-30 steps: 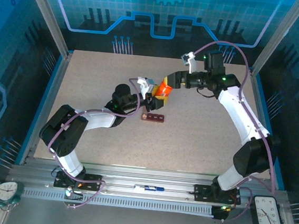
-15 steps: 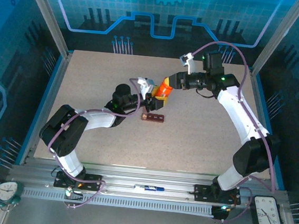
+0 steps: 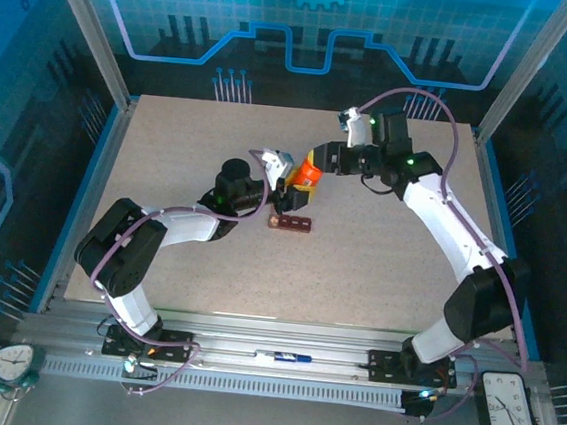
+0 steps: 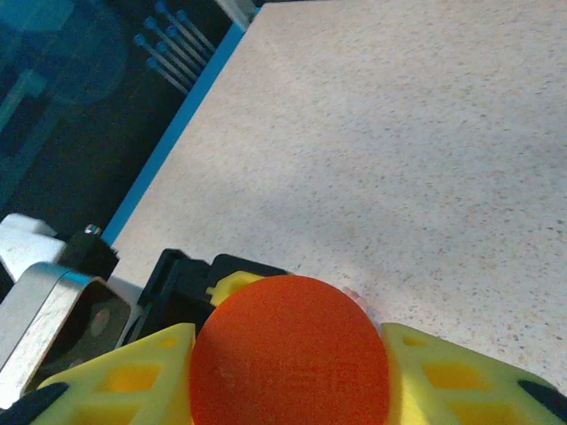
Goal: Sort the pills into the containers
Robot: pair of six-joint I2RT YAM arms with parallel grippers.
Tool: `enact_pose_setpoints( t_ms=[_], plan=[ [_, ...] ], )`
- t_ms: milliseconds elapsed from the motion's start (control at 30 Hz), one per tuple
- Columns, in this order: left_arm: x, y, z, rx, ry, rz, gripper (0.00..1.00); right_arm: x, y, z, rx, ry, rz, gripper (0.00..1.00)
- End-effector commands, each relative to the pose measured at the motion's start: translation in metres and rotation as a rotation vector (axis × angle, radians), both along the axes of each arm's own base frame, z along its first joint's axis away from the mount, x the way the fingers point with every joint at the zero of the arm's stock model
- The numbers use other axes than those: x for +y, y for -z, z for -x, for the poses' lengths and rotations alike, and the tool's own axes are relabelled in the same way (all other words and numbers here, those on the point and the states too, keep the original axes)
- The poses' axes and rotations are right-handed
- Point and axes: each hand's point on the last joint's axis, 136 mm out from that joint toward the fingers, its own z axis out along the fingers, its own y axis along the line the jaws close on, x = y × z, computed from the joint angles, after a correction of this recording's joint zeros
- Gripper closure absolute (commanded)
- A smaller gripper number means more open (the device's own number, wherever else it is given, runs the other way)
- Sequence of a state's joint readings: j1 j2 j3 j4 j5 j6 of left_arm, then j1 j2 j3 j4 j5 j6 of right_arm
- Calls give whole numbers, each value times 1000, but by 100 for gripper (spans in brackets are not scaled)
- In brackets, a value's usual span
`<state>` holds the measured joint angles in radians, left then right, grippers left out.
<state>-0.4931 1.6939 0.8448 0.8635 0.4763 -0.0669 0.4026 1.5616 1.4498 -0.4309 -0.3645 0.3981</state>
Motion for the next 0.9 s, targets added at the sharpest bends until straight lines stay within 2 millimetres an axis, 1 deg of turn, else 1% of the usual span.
enact_pose_setpoints(
  t_ms=[0, 133, 300, 367, 633, 867],
  plan=[
    [0, -69, -5, -227, -34, 80, 81, 15, 32, 20, 117, 108, 9, 56],
    [1, -68, -10, -232, -56, 83, 81, 21, 35, 21, 118, 184, -3, 55],
    [1, -65, -13, -229, -67, 95, 81, 22, 29, 20, 128, 235, -71, 55],
    [1, -63, -14, -225, -69, 97, 81, 23, 25, 20, 129, 234, -85, 55],
    [0, -64, -15, -228, -66, 99, 81, 23, 25, 18, 142, 212, -78, 54],
    [0, -64, -17, -227, -71, 99, 81, 29, 34, 29, 169, 226, -83, 56]
  ],
)
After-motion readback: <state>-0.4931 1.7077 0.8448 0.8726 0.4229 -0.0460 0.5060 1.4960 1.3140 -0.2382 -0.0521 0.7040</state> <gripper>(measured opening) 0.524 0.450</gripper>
